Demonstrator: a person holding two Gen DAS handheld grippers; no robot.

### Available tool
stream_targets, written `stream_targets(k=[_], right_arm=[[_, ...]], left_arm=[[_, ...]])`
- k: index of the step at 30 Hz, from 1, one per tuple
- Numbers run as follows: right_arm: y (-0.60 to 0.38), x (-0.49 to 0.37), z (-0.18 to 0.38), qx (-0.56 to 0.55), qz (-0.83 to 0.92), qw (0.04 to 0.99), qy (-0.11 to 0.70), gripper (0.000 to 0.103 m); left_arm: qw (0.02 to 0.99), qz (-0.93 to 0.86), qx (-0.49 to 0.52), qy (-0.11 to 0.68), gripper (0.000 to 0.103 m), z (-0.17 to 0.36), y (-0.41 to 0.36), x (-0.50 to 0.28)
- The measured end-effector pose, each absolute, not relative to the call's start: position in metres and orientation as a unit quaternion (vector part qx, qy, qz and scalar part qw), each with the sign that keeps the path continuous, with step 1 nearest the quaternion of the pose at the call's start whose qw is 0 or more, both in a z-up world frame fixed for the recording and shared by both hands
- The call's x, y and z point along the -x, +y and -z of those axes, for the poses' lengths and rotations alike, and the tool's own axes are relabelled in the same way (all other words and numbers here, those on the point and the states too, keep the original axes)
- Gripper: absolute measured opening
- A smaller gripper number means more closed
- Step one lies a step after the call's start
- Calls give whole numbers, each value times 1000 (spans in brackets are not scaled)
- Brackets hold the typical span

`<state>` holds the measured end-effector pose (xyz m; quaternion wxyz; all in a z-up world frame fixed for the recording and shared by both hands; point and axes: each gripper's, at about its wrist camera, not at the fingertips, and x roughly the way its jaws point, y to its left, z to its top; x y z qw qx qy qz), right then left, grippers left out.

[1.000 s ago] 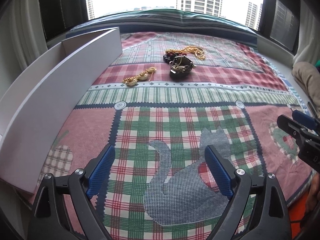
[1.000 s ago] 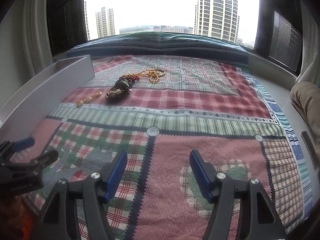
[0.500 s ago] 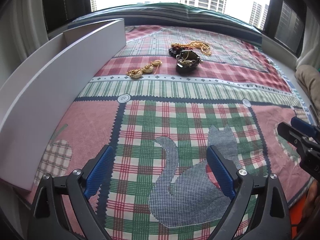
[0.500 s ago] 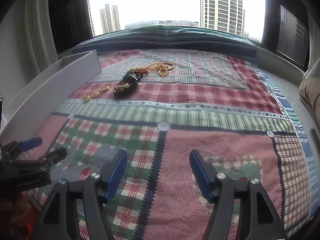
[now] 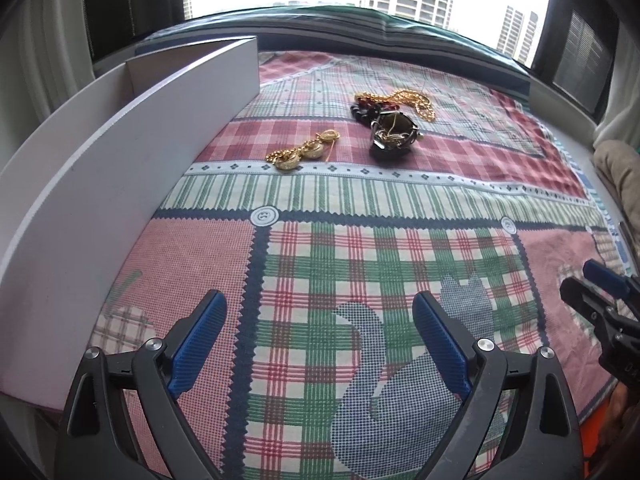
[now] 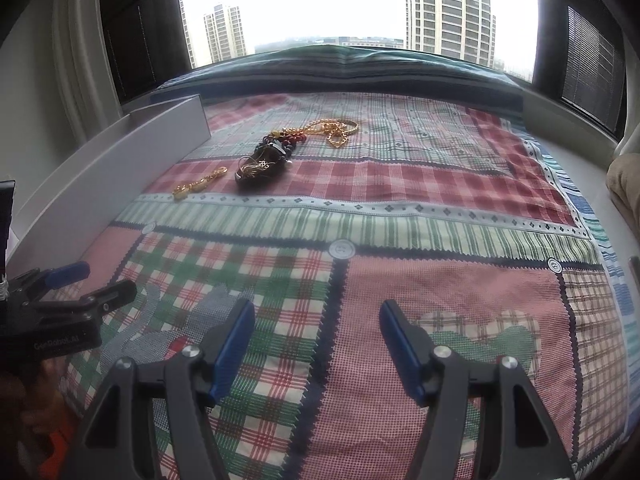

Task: Organize jewelry
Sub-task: 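Grasp the gold hoop earrings with the left tool while the right tool grasps the gold ring cluster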

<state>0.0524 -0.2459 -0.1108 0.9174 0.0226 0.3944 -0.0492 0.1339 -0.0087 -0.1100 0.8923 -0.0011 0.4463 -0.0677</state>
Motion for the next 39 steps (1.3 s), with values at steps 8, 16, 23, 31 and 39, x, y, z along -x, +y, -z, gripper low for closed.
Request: stream_targets(k=[8, 16, 23, 31, 39], right_arm=[[-248, -58, 117, -34, 42, 913, 403, 66], [-254, -63, 116, -42, 44, 913, 404, 66], [-260, -64, 113, -47, 49, 912, 405, 66], [-250, -123, 91, -61, -57, 915, 395, 66], [-207, -256, 105, 44, -186, 887, 420, 48]], left_arm=[[888, 92, 1, 451, 95, 103, 3, -216], [876, 96, -71, 468, 90, 141, -18, -296], [877, 140, -68, 454, 30, 152, -21, -298], [877, 143, -63, 455, 27, 147, -14, -266], [867, 153, -27, 474, 28, 143, 6, -215]])
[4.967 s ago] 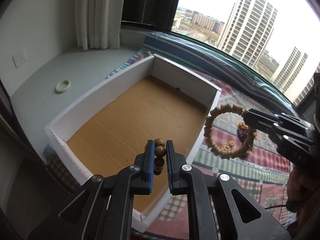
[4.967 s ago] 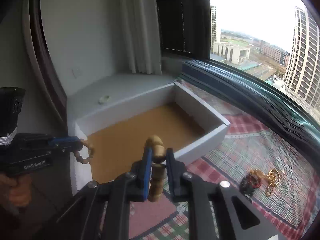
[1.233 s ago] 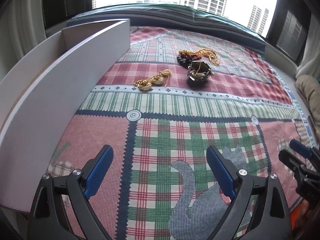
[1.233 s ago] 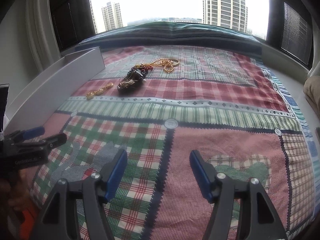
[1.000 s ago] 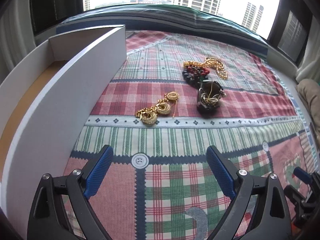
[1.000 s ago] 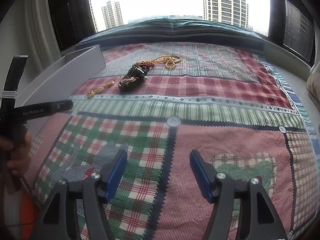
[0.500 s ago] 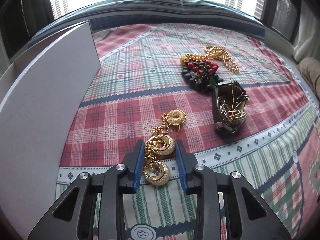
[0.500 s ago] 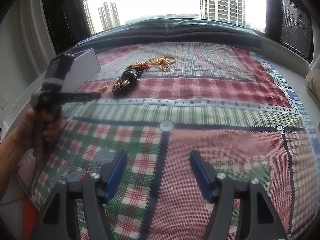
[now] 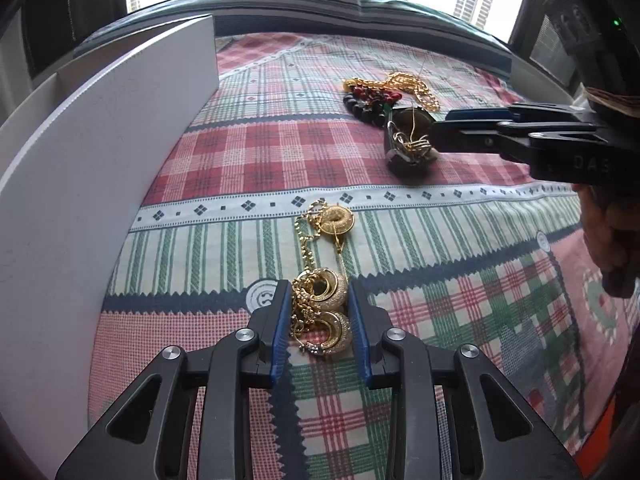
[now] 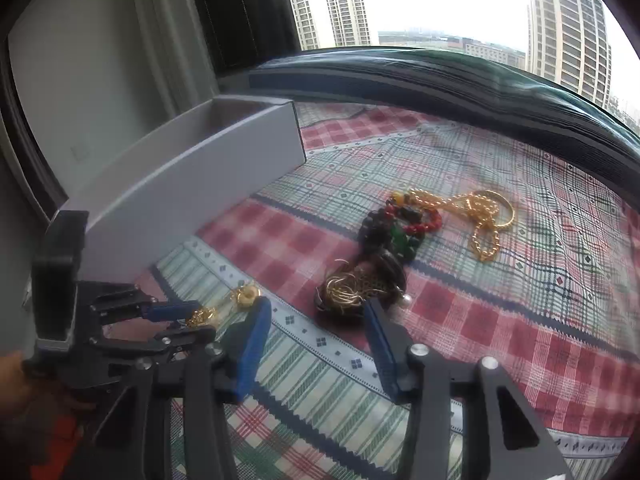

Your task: Organize jewelry

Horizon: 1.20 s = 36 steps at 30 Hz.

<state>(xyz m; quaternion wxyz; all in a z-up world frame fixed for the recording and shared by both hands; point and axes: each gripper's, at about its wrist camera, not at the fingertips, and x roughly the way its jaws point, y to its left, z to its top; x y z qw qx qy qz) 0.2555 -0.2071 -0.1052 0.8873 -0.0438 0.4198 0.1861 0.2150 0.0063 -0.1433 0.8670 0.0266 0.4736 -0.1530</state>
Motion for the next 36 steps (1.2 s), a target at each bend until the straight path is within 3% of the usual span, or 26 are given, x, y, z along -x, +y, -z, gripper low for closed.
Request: stream_targets(k=[3, 7, 13, 14, 15, 27, 33, 34, 36], right_arm=[[-190, -284, 129, 94, -197, 866, 450, 44], [-194, -299, 142, 80, -196, 857, 470, 29], [-207, -300, 143, 42, -217, 842, 493, 28], [-208, -299, 142, 40, -219, 841, 493, 20], [-209, -298, 141, 37, -219, 841, 493, 19], [-233, -224, 71, 2, -236, 865, 443, 19], [-237, -146, 96, 63, -201, 854, 475, 19], [-238, -133, 106, 69, -189, 853, 481, 22], [-242, -110, 122, 69, -156, 856, 488, 31]], left_arm=[[863, 158, -13, 480, 28, 143, 11, -206], [863, 159, -11, 480, 28, 144, 14, -199], [866, 154, -7, 476, 28, 146, 14, -198], [866, 153, -4, 477, 28, 146, 15, -197], [865, 152, 0, 478, 28, 146, 15, -198], [864, 157, 12, 479, 28, 144, 12, -175], [860, 167, -2, 483, 29, 144, -2, -144], [859, 163, -5, 485, 31, 143, -4, -139], [856, 162, -3, 491, 57, 141, -4, -129]])
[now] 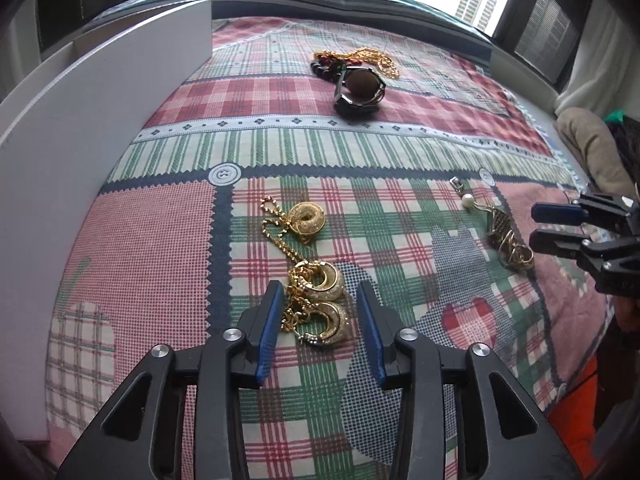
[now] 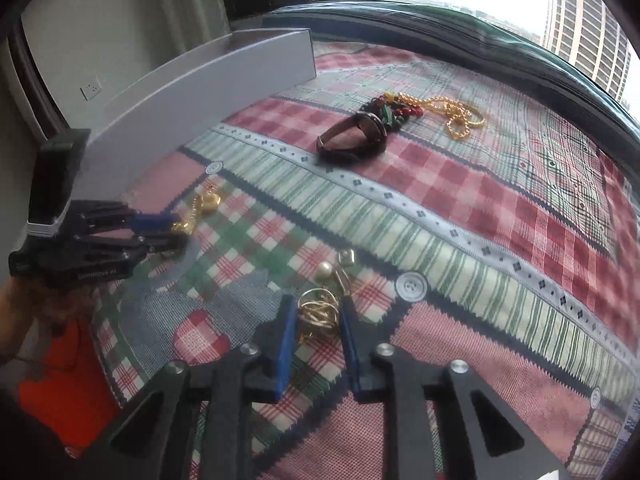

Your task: Organize jewelry

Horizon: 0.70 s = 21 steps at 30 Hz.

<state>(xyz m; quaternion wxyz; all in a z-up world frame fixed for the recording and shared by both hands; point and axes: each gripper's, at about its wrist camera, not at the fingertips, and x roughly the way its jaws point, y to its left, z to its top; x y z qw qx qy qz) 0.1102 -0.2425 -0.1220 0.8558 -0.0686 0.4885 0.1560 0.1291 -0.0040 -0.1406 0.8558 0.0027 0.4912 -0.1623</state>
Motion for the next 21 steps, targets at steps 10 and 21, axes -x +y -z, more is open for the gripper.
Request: stream_targets(k=[10, 21], right_arm=[[-255, -33, 136, 17, -40, 853, 520, 57], [-247, -34, 139, 20, -31, 846, 533, 57]], left_arm=[[844, 127, 26, 521, 84, 126, 24, -97], [845, 102, 1, 526, 85, 119, 5, -107]])
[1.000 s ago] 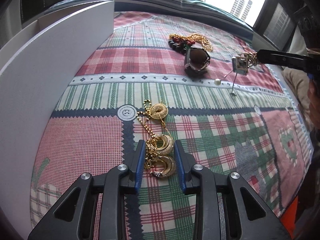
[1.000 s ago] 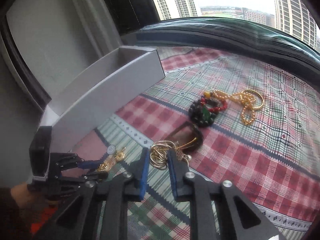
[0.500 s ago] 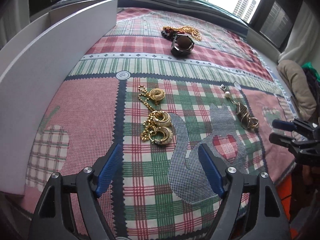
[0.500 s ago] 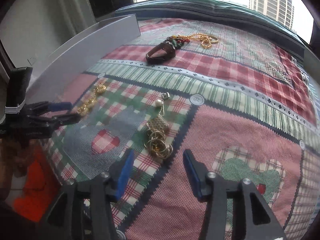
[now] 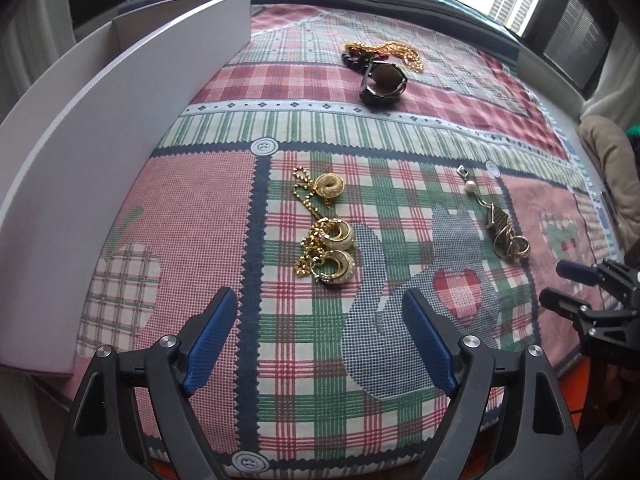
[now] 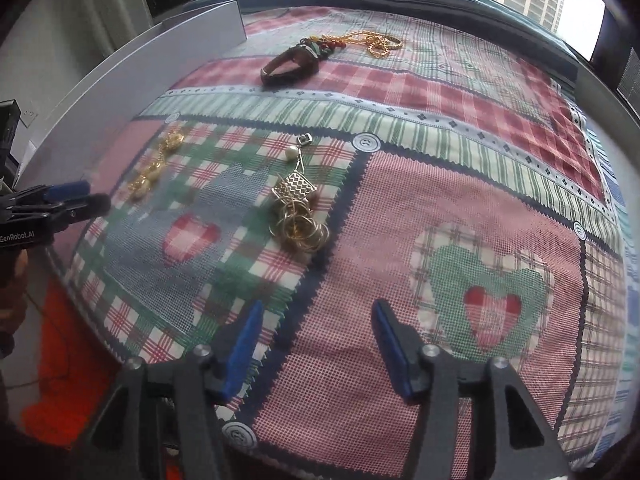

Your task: Organize jewelry

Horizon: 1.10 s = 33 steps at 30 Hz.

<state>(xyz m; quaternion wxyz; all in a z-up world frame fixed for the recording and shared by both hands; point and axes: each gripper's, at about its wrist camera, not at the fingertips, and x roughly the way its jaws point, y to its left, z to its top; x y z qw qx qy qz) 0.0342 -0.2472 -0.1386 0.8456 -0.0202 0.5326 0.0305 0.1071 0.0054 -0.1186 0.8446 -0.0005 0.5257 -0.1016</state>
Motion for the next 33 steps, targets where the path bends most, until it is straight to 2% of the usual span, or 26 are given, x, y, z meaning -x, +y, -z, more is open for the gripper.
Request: stream_targets(k=[10, 12, 13, 14, 15, 16, 17, 19, 21, 22, 33], right_arm=[[-244, -73, 138, 39, -43, 849, 526, 57], [-239, -82, 142, 50, -57, 845, 530, 57], [-236, -87, 145, 54, -67, 842, 533, 57], [-232, -90, 149, 58, -75, 838, 537, 57], [-229, -93, 153, 64, -82, 834, 543, 57], [-225, -94, 157, 75, -84, 829, 547, 57], [-223, -94, 159, 86, -82, 829, 546, 50], [-222, -92, 154, 96, -77, 836, 534, 25], [-228, -89, 144, 65, -91, 839, 533, 18], [-230, -88, 138, 61, -91, 843, 527, 9], [-243, -77, 74, -8, -116, 871, 477, 7]], left_arm=[[835, 82, -45, 542, 85, 147, -16, -146], [835, 83, -51, 542, 81, 148, -19, -146], [836, 87, -52, 539, 77, 148, -19, -145], [837, 92, -52, 537, 65, 147, -20, -144], [840, 94, -53, 532, 42, 145, -19, -144], [840, 100, -51, 530, 26, 143, -19, -144], [838, 108, -42, 534, 26, 142, -17, -146], [834, 120, -19, 537, 26, 138, -13, -148], [839, 125, -16, 529, 25, 129, -12, -147], [842, 129, -10, 524, 25, 121, -11, -145], [862, 168, 60, 475, 25, 35, 10, -133]])
